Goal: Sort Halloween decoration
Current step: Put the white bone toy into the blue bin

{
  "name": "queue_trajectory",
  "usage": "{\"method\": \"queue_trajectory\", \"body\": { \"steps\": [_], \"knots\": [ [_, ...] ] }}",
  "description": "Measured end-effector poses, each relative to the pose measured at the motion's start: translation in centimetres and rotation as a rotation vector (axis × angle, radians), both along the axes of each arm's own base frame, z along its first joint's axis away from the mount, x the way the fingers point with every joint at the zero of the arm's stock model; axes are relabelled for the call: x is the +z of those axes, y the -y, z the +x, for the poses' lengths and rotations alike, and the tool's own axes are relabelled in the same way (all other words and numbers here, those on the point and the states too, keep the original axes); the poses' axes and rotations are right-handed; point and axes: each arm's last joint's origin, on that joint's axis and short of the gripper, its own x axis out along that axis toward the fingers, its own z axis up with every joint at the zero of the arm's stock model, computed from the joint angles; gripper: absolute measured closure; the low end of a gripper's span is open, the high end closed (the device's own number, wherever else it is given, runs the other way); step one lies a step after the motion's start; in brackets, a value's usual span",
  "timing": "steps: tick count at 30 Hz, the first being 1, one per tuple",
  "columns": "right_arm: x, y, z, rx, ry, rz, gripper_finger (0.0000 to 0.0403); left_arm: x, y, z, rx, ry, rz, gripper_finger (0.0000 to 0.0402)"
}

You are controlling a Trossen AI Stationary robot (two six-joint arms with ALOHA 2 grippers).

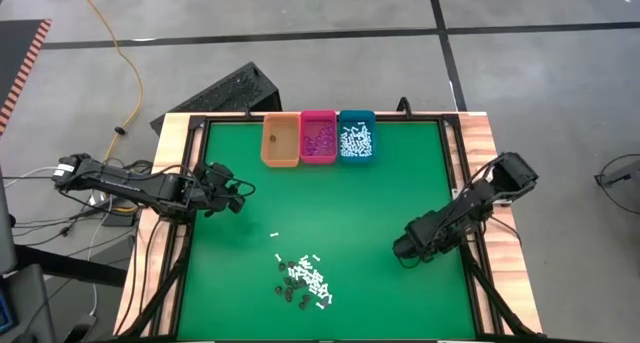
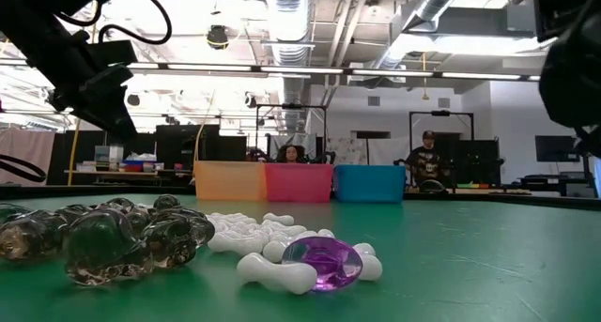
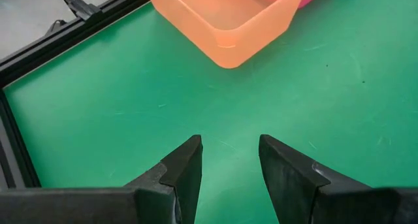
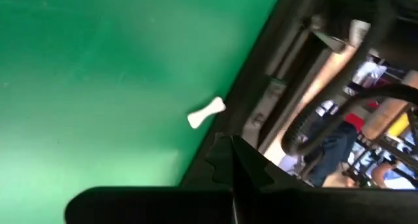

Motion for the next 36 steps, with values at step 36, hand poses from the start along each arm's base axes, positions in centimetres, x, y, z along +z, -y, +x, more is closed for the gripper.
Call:
{"method": "queue_trajectory", "body": {
  "steps": [36],
  "knots": [
    [0.2,-3.1,2.8,0.055,0.395,-0.035,0.0386,0.0,0.0,0.0,0.021,0.015,0.002,0.0258]
  ]
}}
